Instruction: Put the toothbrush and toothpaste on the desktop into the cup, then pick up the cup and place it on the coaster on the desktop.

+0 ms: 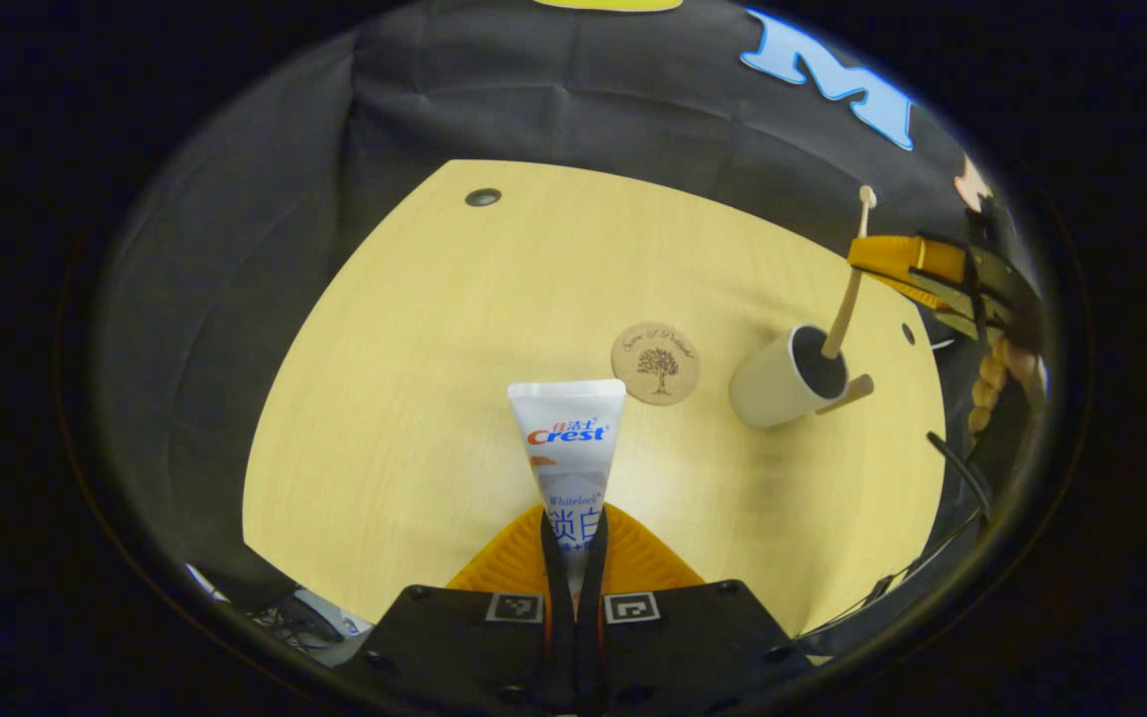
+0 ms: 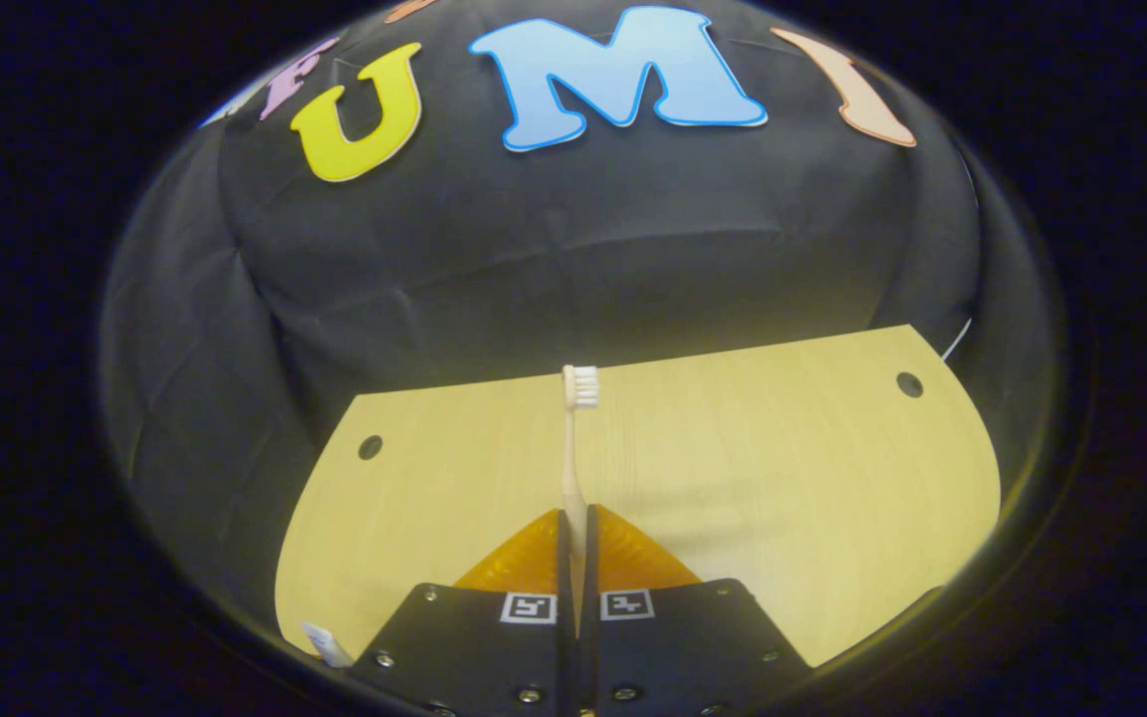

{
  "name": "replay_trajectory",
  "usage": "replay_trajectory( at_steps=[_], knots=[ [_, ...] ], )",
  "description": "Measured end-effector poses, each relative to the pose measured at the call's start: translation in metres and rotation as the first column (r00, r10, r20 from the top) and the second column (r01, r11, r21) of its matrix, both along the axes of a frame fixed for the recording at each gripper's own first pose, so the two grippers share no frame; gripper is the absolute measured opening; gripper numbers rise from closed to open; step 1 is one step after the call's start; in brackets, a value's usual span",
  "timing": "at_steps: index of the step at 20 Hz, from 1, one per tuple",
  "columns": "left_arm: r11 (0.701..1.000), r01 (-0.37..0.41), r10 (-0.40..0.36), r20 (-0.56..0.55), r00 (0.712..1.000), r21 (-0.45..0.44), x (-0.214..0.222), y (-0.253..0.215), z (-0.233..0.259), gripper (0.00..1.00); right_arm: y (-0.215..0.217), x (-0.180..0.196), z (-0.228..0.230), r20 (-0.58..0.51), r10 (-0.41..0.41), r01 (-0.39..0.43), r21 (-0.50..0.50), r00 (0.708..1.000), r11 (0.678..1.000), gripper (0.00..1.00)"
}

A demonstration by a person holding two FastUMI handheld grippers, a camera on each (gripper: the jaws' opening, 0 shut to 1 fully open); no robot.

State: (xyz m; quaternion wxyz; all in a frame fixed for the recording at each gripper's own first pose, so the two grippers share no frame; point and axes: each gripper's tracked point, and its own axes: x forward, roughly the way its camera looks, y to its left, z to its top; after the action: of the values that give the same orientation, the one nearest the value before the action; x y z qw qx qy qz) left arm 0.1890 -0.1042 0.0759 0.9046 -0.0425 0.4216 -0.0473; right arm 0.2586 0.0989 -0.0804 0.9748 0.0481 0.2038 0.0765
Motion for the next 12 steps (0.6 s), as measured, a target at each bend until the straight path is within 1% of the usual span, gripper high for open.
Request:
replay_trajectory(
  at_steps=[3, 5, 12],
  knots=[
    [1.000, -0.019, 0.019, 0.008, 1.000, -0.004, -0.003, 0.000, 0.020, 0.07, 0.001, 0.003, -0.028, -0.044, -0.013, 0.014, 0.024, 0.999, 1.000, 0.01],
    [1.000, -0.021, 0.021, 0.012, 1.000, -0.012, -0.004, 0.006, 0.020, 0.07, 0.000, 0.003, -0.040, -0.047, -0.026, 0.026, 0.009, 0.999, 1.000, 0.02],
    [1.000, -0.013, 0.014, 0.012, 1.000, -0.012, 0.000, 0.007, 0.024, 0.07, -0.001, -0.001, -0.047, -0.038, -0.029, 0.028, -0.031, 0.999, 0.999, 0.03]
  ],
)
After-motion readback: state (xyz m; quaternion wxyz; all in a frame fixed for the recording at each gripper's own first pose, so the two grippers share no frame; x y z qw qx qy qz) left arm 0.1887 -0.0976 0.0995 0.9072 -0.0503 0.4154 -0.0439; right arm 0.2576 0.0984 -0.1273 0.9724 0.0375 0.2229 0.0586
